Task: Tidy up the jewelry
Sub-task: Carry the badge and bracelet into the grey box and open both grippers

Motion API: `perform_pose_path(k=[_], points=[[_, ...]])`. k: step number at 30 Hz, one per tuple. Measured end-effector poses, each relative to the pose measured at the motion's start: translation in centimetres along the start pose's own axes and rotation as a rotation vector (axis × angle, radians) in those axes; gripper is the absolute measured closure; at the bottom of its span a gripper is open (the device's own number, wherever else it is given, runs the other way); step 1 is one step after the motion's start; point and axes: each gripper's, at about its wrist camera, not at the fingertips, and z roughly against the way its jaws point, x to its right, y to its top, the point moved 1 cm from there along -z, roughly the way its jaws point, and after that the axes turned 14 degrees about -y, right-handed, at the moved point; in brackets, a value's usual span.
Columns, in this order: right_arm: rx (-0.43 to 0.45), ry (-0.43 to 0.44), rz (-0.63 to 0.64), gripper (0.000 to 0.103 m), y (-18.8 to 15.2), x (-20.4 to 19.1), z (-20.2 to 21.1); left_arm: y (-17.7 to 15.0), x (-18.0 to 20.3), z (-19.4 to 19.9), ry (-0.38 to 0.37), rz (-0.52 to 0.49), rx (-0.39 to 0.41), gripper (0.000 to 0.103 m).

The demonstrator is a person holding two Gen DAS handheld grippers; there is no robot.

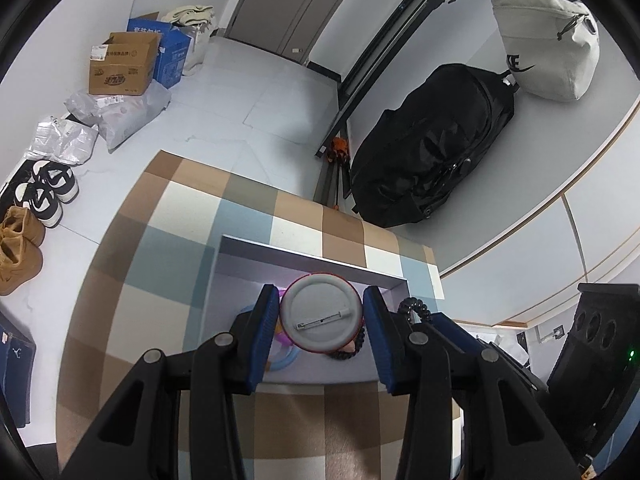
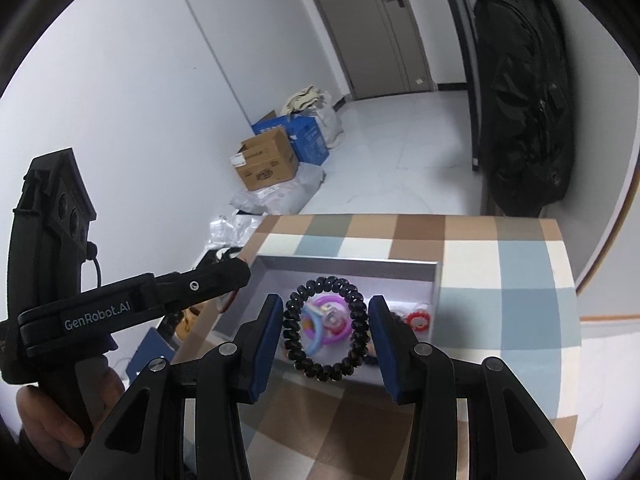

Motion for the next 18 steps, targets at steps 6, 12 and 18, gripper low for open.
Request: perform_pose_path(k=[6, 12, 18], points=[[-0.016, 0.007, -0.039, 0.060, 0.7, 1.2, -1.0, 0.3, -0.3, -1.7, -0.001, 0.027, -0.035, 0.066], [-0.051, 0.014, -0.073, 0.060, 0.8, 2.0, -2.4, 0.6, -0.7, -2.6, 0.005, 0.044, -0.053, 0.066], [-0.071, 0.010, -0.091, 0.060, 0.7, 2.4, -3.0, 0.5, -1.2, -3.0, 0.009, 0.065, -0.068, 0.066]])
